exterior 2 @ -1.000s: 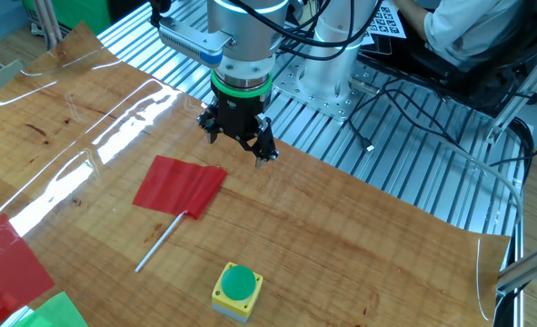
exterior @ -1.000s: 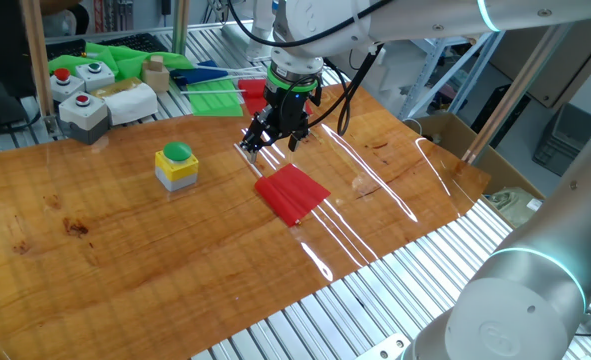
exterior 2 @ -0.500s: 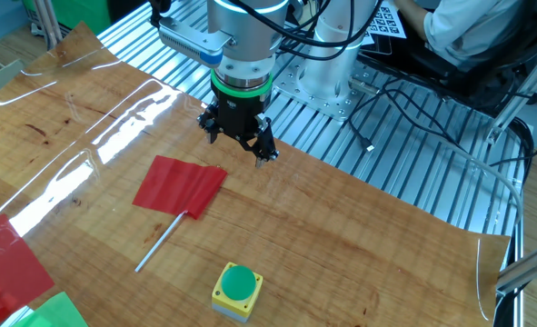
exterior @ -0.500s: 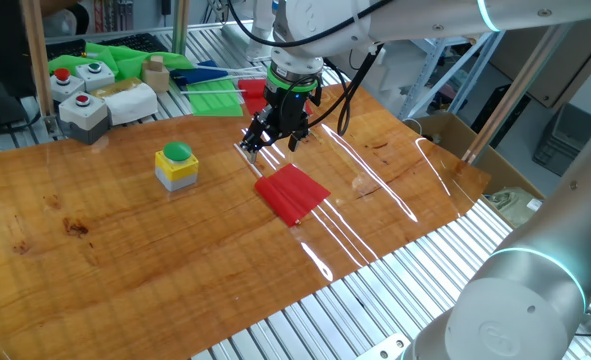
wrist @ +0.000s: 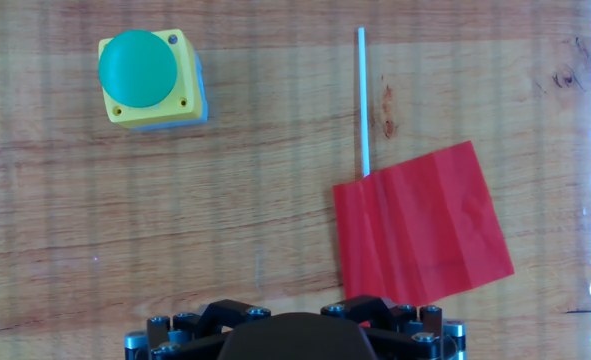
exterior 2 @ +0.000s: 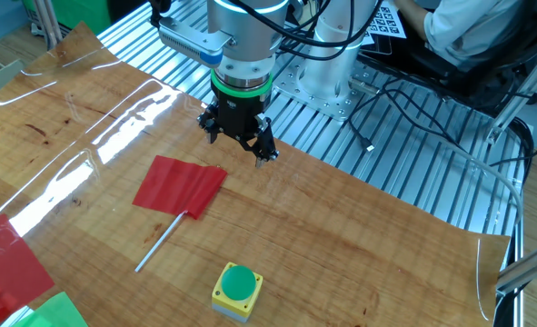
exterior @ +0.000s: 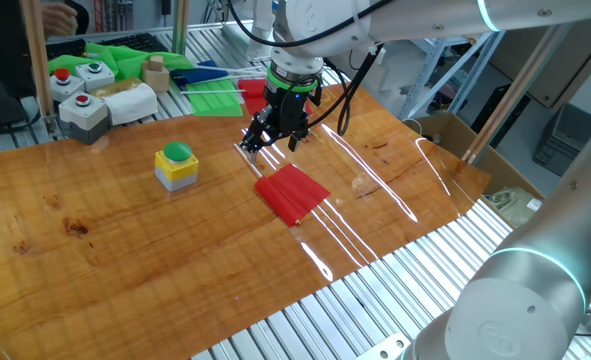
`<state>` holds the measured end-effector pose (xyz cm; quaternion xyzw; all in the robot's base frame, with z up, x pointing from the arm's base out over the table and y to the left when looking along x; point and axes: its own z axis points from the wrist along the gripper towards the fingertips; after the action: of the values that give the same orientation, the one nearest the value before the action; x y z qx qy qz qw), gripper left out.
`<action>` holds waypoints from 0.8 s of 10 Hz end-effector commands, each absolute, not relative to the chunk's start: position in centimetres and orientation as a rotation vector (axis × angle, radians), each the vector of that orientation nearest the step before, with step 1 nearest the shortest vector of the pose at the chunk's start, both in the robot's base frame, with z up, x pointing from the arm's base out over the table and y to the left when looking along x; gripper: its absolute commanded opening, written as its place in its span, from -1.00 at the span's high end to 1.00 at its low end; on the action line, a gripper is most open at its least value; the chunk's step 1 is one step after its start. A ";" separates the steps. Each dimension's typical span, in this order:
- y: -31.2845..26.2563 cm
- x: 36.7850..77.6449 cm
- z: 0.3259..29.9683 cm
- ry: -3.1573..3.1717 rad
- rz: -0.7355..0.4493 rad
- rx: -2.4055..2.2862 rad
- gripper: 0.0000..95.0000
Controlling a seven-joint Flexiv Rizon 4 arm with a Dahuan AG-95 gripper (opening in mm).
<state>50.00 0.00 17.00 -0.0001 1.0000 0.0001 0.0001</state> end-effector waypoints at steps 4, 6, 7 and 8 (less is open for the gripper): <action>0.1 49.8 16.9 3.131 0.031 0.207 1.00; 0.1 49.7 16.9 3.128 0.028 0.210 1.00; 0.2 49.7 16.9 3.129 0.028 0.209 1.00; 0.2 49.7 16.9 3.130 0.029 0.211 1.00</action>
<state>49.65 0.19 16.85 0.0684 0.9976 0.0093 0.0021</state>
